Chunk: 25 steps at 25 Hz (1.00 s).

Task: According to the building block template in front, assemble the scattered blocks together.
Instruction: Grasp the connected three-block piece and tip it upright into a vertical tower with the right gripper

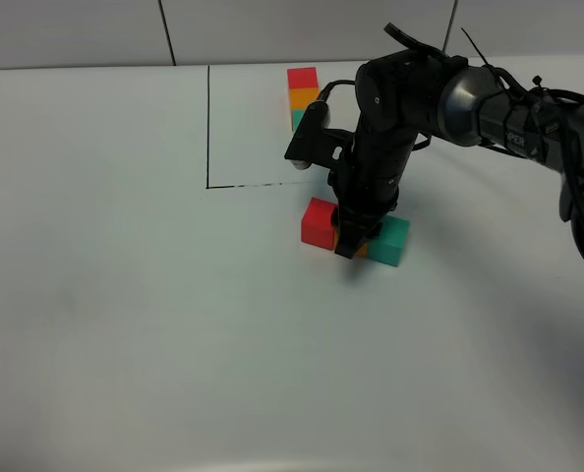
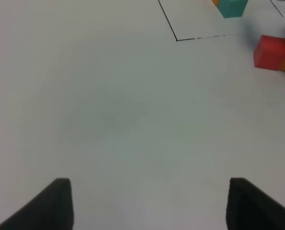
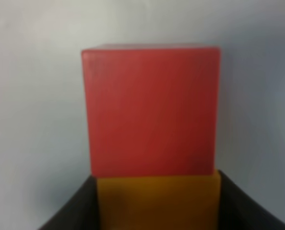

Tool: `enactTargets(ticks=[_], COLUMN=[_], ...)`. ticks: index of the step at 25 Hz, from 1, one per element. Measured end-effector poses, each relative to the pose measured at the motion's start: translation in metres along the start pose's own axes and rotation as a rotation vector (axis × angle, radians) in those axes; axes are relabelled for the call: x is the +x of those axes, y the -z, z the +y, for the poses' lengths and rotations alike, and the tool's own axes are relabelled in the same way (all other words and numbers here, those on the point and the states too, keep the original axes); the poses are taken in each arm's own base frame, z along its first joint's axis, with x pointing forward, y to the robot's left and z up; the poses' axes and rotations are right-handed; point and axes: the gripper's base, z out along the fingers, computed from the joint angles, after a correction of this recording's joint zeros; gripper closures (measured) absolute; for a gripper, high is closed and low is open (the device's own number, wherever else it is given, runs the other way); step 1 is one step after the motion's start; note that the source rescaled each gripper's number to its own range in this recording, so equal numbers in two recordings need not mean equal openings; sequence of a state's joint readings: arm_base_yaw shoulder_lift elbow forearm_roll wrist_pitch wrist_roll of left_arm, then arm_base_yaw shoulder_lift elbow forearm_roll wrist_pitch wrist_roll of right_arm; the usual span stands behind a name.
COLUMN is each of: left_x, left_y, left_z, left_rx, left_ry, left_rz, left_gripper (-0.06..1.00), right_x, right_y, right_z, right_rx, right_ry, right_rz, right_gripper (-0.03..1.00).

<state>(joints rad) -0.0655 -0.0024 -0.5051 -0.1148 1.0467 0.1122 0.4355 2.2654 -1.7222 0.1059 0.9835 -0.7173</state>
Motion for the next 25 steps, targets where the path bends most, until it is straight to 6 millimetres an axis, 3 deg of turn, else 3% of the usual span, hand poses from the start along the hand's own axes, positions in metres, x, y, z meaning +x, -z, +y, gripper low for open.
enactTargets(ticks=[6, 10, 18, 25], left_x=[0.000, 0.000, 0.000, 0.000], left_y=[0.000, 0.000, 0.000, 0.000], left_z=[0.000, 0.000, 0.000, 0.000], left_rx=[0.000, 0.000, 0.000, 0.000], left_ry=[0.000, 0.000, 0.000, 0.000], left_rz=[0.000, 0.000, 0.000, 0.000], left_gripper=[0.52, 0.52, 0.52, 0.52], right_x=[-0.007, -0.016, -0.041, -0.041], right_y=[0.026, 0.026, 0.023, 0.003], right_z=[0.007, 0.019, 0.045, 0.054], right_rx=[-0.002, 0.010, 0.157, 0.229], right_ry=[-0.569, -0.872, -1.101, -1.169], right_rz=[-0.049, -0.057, -0.147, -0.089], right_gripper=[0.96, 0.96, 0.96, 0.96])
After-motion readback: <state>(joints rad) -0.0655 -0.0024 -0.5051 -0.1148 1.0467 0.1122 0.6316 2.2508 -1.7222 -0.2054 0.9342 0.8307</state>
